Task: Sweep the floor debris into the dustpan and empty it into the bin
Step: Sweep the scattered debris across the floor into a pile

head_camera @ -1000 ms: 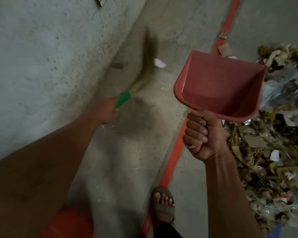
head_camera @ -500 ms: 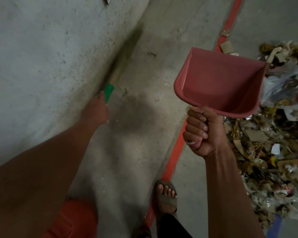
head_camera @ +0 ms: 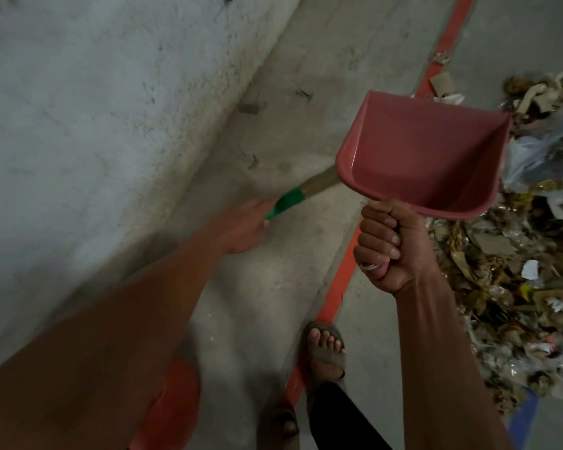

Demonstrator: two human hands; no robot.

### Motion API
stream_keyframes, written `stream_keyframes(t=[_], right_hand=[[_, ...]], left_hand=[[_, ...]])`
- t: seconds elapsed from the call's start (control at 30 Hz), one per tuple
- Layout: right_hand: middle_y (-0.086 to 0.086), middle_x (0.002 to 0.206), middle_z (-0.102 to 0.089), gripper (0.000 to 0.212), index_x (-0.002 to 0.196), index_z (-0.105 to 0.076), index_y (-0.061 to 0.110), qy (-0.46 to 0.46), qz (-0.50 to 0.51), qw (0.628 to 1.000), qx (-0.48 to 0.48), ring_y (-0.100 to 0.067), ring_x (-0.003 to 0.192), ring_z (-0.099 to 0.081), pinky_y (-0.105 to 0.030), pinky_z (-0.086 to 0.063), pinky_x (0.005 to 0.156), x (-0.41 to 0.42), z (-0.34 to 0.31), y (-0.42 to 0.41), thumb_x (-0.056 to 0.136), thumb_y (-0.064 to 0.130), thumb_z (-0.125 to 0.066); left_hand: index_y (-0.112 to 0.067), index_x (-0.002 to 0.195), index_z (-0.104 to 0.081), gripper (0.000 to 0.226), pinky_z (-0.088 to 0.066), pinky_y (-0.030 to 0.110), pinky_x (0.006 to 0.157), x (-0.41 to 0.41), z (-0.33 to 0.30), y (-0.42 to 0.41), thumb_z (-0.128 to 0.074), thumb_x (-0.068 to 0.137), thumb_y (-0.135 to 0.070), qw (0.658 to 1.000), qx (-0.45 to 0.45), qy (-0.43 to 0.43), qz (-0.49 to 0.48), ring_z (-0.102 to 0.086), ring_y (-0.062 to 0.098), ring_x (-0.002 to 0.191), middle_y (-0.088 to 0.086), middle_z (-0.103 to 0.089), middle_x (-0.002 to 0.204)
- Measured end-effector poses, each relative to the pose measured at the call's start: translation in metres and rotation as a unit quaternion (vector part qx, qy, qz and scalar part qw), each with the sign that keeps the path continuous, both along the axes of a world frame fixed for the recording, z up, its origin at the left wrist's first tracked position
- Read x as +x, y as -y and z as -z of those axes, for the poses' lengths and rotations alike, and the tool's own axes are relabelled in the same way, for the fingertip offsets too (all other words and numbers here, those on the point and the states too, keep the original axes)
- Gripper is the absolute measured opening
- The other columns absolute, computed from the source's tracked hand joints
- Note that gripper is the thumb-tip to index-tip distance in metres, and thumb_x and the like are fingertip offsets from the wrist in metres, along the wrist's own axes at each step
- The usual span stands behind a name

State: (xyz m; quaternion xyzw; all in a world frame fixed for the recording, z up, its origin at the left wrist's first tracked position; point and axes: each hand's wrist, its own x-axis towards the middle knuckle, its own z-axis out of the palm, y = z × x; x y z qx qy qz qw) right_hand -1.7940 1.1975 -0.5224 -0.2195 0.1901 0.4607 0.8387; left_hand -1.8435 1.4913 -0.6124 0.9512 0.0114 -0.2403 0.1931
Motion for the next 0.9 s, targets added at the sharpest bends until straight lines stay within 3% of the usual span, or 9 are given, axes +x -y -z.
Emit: stream_keyframes(t=[0.13,0.23,0.3,0.4,0.67,0.77,0.9], right_hand=[[0.01,0.041,-0.019,0.041,0.06,-0.03,0.025,0.001,-0.003,1.0,-0.011,-0.007,0.031,-0.01,-0.02,-0.011,0.034,-0.024,-0.006,0.001,0.099,0.021,-0.043],[0.01,0.043,-0.015,0.041,0.061,-0.03,0.025,0.005,-0.001,1.0,-0.009,-0.007,0.031,-0.01,-0.02,-0.009,0.036,-0.04,-0.008,0.003,0.099,0.021,-0.042],[0.01,0.043,-0.016,0.04,0.06,-0.032,0.024,0.011,-0.001,1.0,0.009,-0.007,0.031,-0.011,-0.021,-0.01,0.036,-0.049,-0.007,0.005,0.099,0.021,-0.04],[0.011,0.043,-0.016,0.037,0.06,-0.033,0.024,0.02,-0.007,0.999,0.025,-0.007,0.03,-0.013,-0.022,-0.009,0.037,-0.063,-0.009,0.008,0.096,0.021,-0.044],[0.011,0.045,-0.013,0.043,0.059,-0.032,0.025,-0.003,-0.019,0.999,-0.036,-0.008,0.032,-0.009,-0.02,-0.011,0.034,-0.11,-0.034,0.025,0.101,0.022,-0.038],[0.011,0.045,-0.012,0.045,0.058,-0.034,0.024,-0.02,-0.03,0.998,-0.043,-0.008,0.032,-0.009,-0.019,-0.013,0.032,-0.127,-0.05,0.032,0.103,0.022,-0.035],[0.01,0.041,-0.019,0.045,0.059,-0.034,0.025,-0.03,-0.054,0.997,-0.049,-0.008,0.032,-0.009,-0.02,-0.013,0.033,-0.147,-0.076,0.037,0.103,0.023,-0.033]], left_hand=[[-0.011,0.163,-0.021,0.063,-0.046,0.045,0.098,-0.043,0.001,-0.011,-0.046,0.107,-0.022,0.99,0.071,0.049,-0.115,-0.053,0.043,0.125,0.02,-0.04,0.153],[-0.002,0.161,-0.018,0.069,-0.044,0.051,0.104,-0.07,0.003,-0.018,-0.05,0.103,-0.019,0.964,0.131,-0.017,-0.23,-0.051,0.046,0.129,0.027,-0.041,0.151],[0.003,0.154,-0.031,0.061,-0.046,0.049,0.105,-0.088,0.006,-0.017,-0.052,0.102,-0.018,0.948,0.154,-0.081,-0.265,-0.055,0.045,0.127,0.028,-0.05,0.145],[0.002,0.143,-0.048,0.052,-0.052,0.046,0.102,-0.117,0.009,0.003,-0.054,0.098,-0.022,0.957,0.142,-0.144,-0.21,-0.062,0.042,0.119,0.026,-0.06,0.135],[-0.012,0.164,-0.011,0.07,-0.047,0.045,0.097,-0.145,-0.029,0.071,-0.048,0.104,-0.02,0.995,0.021,-0.092,-0.034,-0.056,0.04,0.122,0.019,-0.044,0.148],[-0.009,0.164,-0.006,0.072,-0.047,0.049,0.099,-0.158,-0.056,0.081,-0.046,0.104,-0.019,0.995,0.022,-0.078,-0.053,-0.055,0.041,0.122,0.022,-0.041,0.149],[0.004,0.16,-0.01,0.076,-0.039,0.045,0.109,-0.187,-0.093,0.084,-0.052,0.1,-0.016,0.978,0.123,-0.059,-0.159,-0.048,0.042,0.131,0.025,-0.034,0.152]])
